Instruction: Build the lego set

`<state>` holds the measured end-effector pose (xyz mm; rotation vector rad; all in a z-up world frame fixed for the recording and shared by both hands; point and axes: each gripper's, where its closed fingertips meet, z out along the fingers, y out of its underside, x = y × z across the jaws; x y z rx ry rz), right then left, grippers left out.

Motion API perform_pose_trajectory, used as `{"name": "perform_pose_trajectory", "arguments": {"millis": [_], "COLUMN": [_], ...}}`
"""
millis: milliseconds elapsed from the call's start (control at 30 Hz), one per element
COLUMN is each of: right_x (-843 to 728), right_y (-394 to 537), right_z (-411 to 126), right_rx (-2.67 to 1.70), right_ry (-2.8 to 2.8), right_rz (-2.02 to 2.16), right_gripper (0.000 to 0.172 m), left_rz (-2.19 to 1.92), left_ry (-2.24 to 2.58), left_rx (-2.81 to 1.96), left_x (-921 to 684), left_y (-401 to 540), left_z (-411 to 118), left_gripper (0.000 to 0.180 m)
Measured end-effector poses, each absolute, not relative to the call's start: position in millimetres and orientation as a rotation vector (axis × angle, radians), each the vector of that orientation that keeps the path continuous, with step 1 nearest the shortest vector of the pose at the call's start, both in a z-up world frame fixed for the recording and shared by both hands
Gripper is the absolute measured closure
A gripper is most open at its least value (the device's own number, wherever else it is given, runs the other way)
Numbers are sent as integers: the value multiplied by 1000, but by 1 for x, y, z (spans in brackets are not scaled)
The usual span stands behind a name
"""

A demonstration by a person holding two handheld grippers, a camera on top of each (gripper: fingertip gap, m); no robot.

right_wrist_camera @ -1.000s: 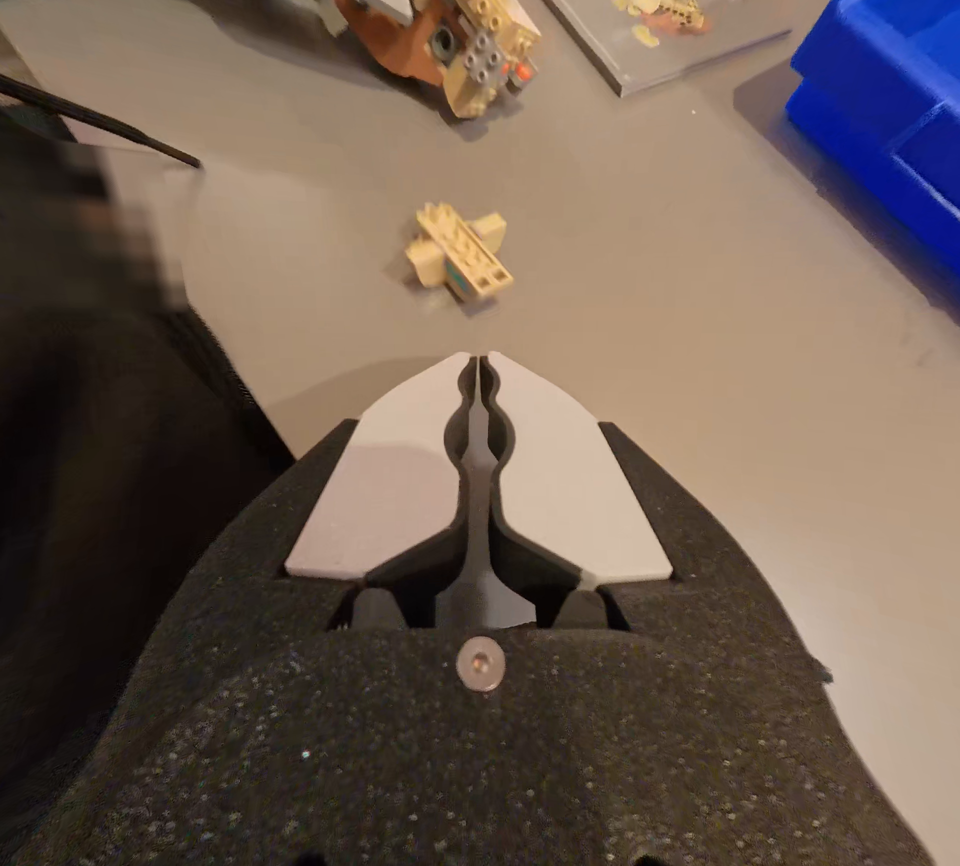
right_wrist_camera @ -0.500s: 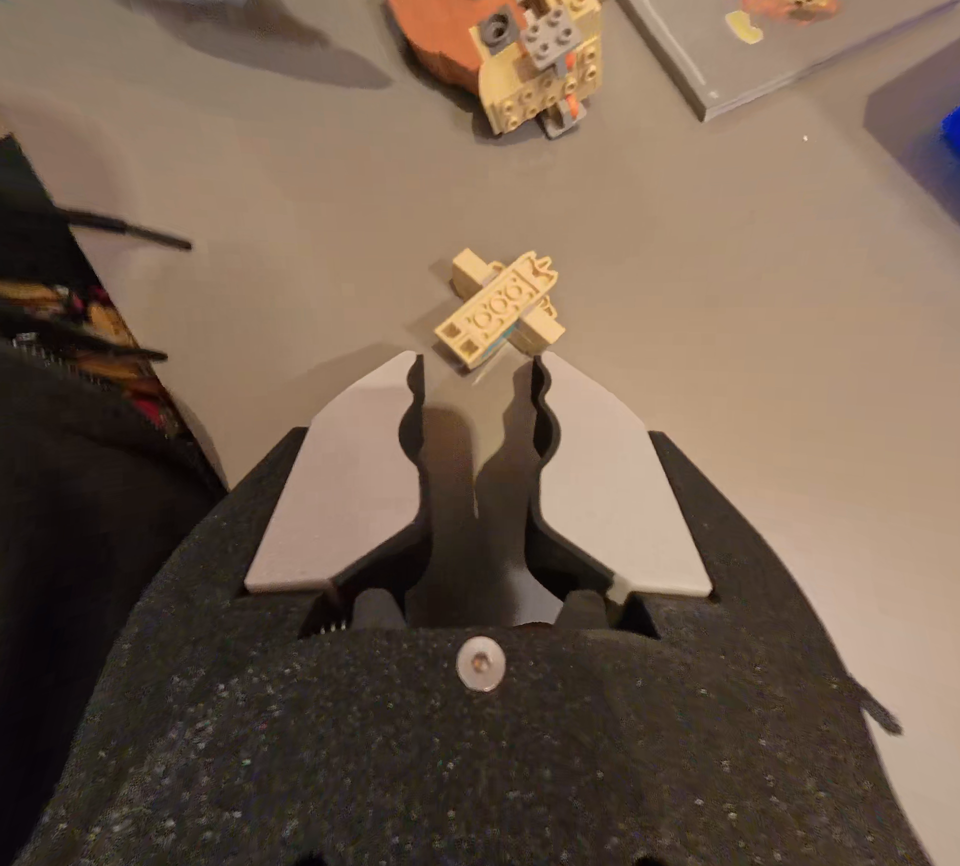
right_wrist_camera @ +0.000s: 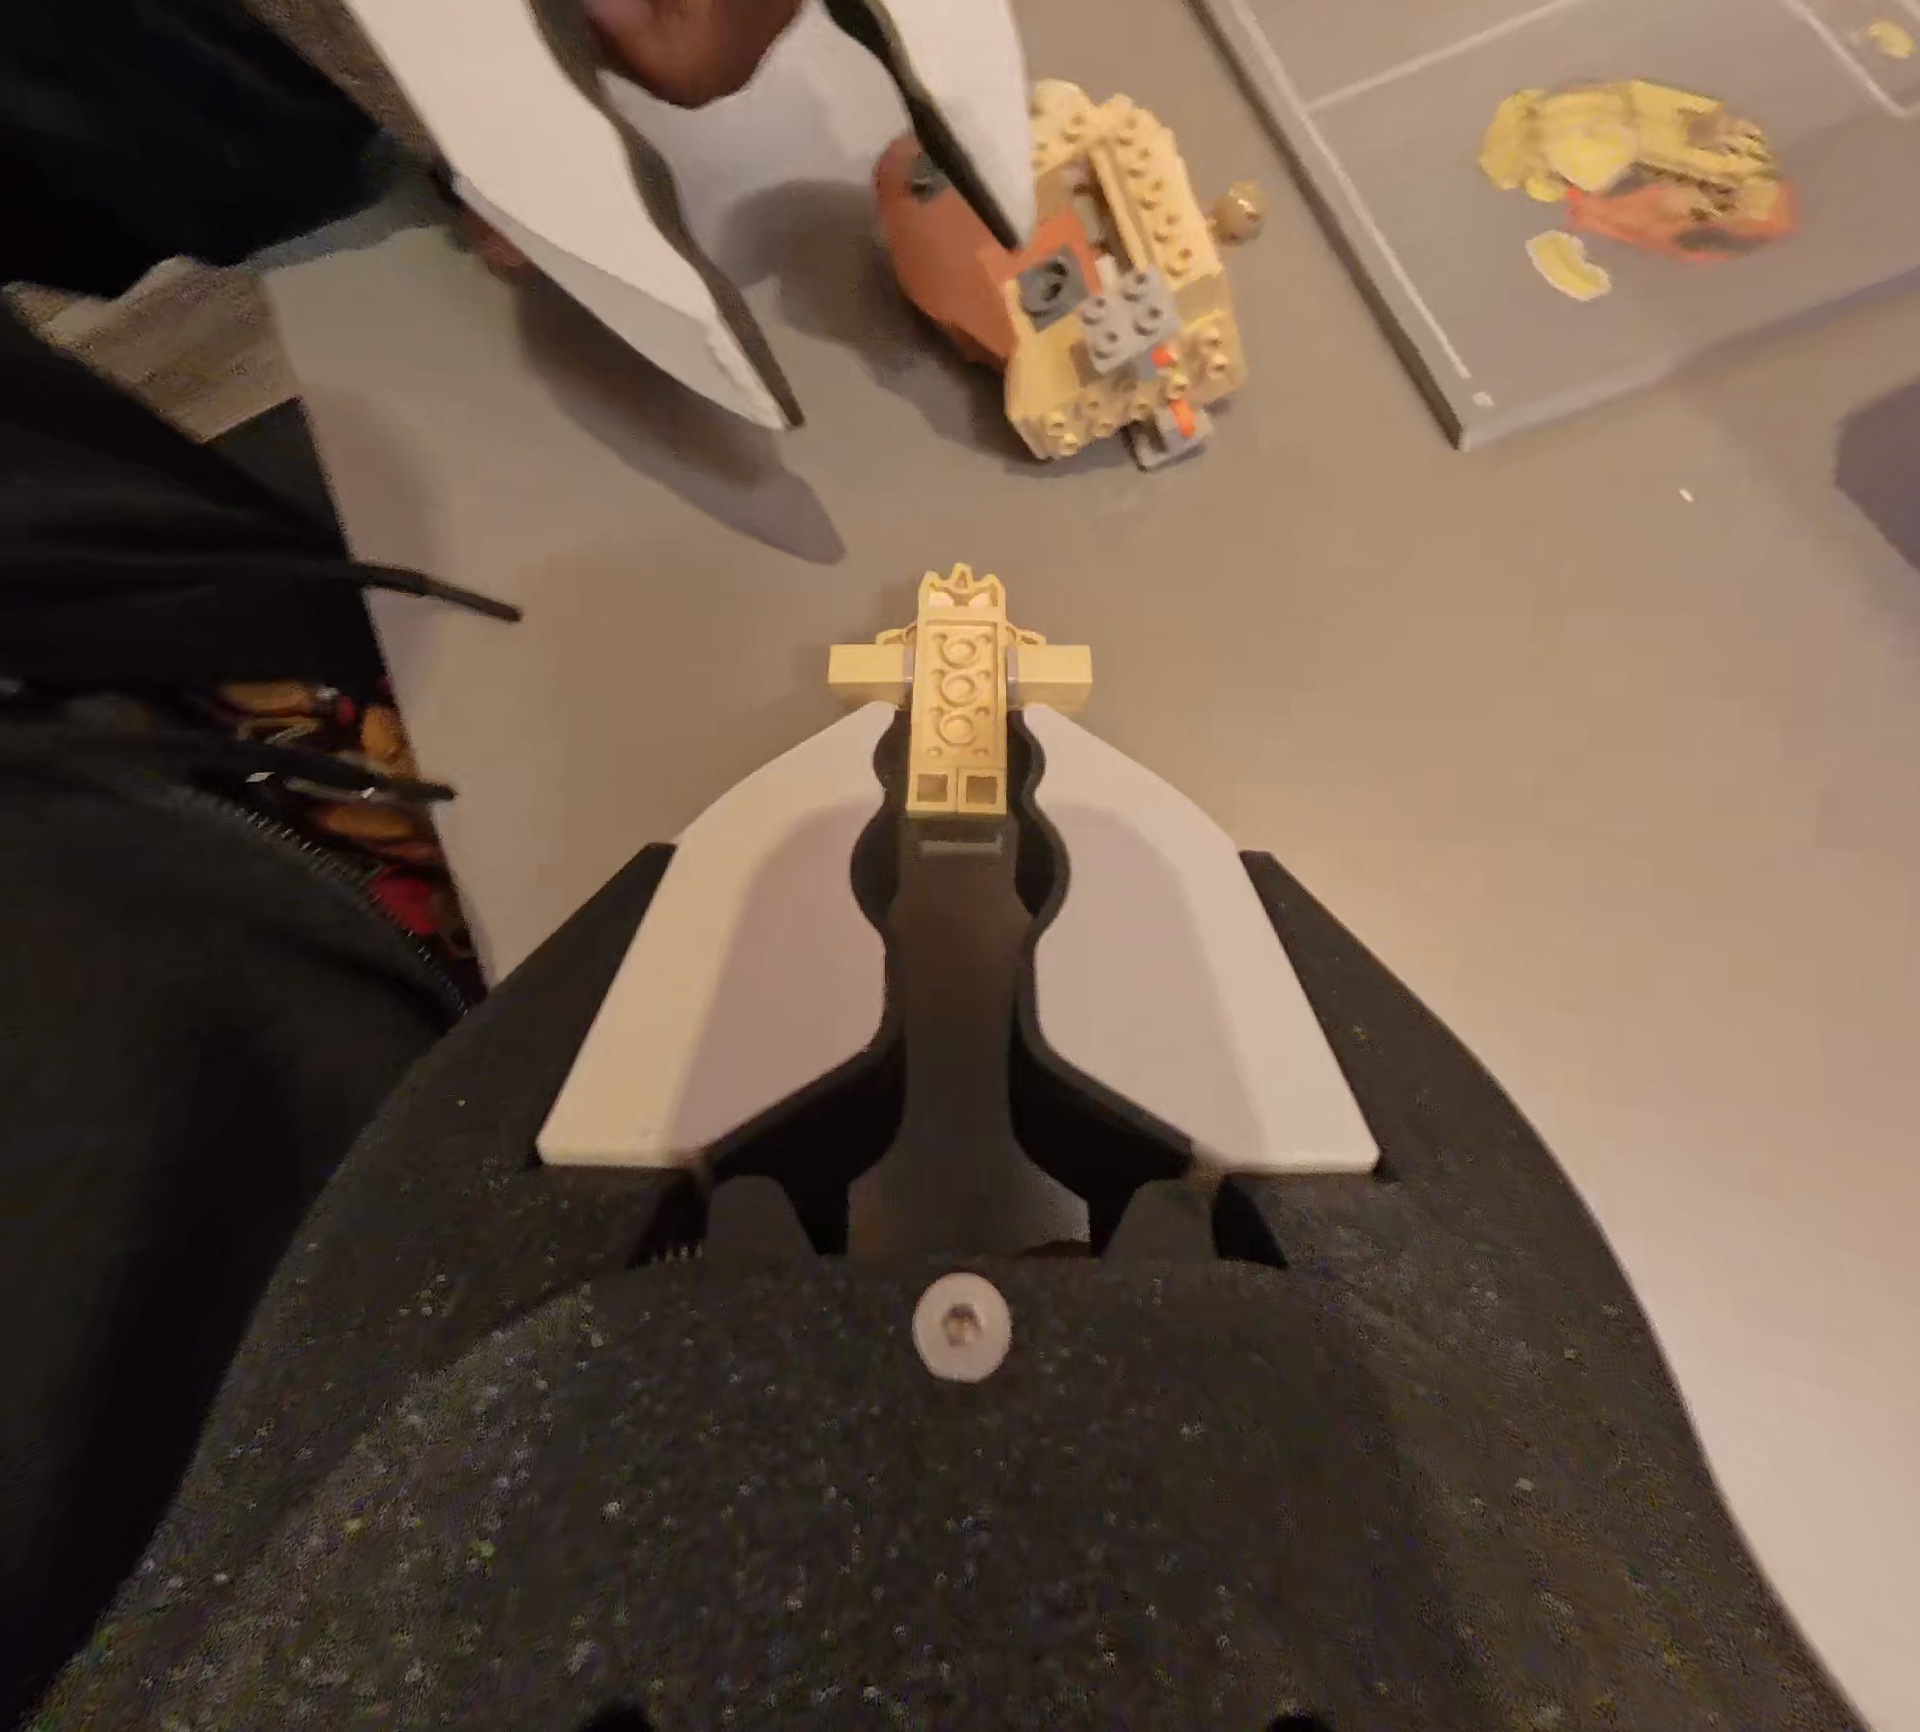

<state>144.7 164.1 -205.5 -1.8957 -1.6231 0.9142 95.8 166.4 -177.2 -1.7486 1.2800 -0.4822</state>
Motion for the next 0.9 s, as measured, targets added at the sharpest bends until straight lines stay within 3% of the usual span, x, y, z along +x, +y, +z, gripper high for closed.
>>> {"name": "perform_pose_trajectory", "arguments": {"millis": [200,500,733,900], "right_x": [139,124,115,115], "right_y": [162,158,165,177], "right_z": [-190,-178,-164,-131], "right_rx": [-1734,-1575,-1557,-1518], "right_ry": [-1915,-2109,-1999,-1718], "right_rz": [875,781,892,1133], "right_gripper": [154,154,153,141], "left_rz": [-605,-600,-701,-825], "left_ry": [1322,1295,1100,870], "left_rx": [-1844,-1858,-1831,-1760], "left_x": [113,116,113,104], "left_y": [158,154,159,167], "left_z": [-186,-189,-182,-160], "left_gripper": [138,152,156,156]}}
